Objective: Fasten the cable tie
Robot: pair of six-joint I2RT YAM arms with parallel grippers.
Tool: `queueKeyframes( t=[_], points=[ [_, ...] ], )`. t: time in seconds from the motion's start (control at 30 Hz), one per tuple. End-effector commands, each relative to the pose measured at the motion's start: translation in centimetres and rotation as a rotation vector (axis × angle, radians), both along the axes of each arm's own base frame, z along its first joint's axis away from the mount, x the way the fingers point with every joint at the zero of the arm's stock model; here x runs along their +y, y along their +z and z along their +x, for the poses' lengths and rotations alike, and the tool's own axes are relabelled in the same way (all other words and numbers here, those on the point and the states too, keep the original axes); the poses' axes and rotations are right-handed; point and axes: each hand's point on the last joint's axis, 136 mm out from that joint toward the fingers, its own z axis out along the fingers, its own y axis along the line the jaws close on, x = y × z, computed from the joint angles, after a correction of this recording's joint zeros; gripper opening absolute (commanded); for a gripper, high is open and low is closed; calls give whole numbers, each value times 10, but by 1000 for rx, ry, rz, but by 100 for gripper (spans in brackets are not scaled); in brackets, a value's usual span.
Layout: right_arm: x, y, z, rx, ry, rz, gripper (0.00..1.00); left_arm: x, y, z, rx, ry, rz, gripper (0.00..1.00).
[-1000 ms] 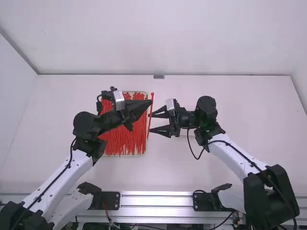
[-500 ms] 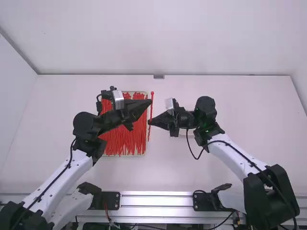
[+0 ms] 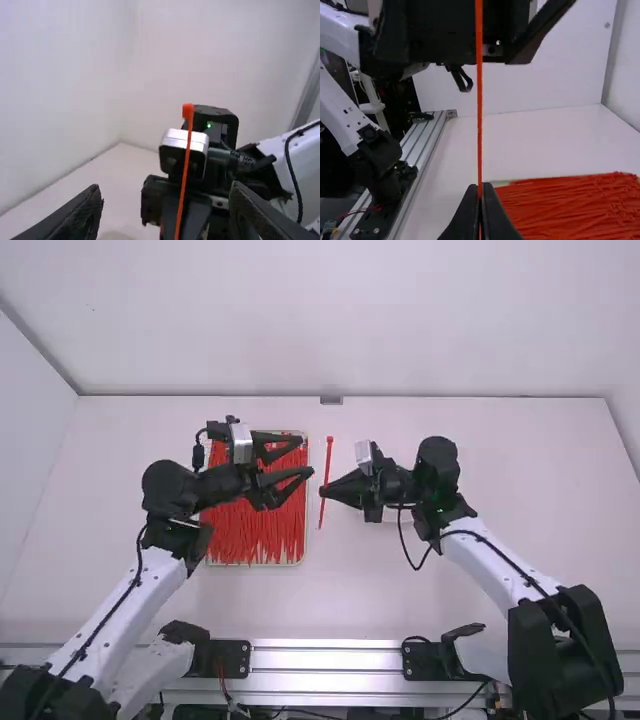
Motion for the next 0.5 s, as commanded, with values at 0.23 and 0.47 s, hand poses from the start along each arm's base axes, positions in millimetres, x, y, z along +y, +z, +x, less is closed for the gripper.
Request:
queueKeyframes(
  t=[0.23, 0.47],
  points=[
    [8, 6, -5, -14, 36, 3, 0, -9, 25, -3, -64, -251, 121, 66],
    [7, 3, 0, -9, 10, -5, 0, -14, 19, 2, -87, -375, 162, 59]
  ],
)
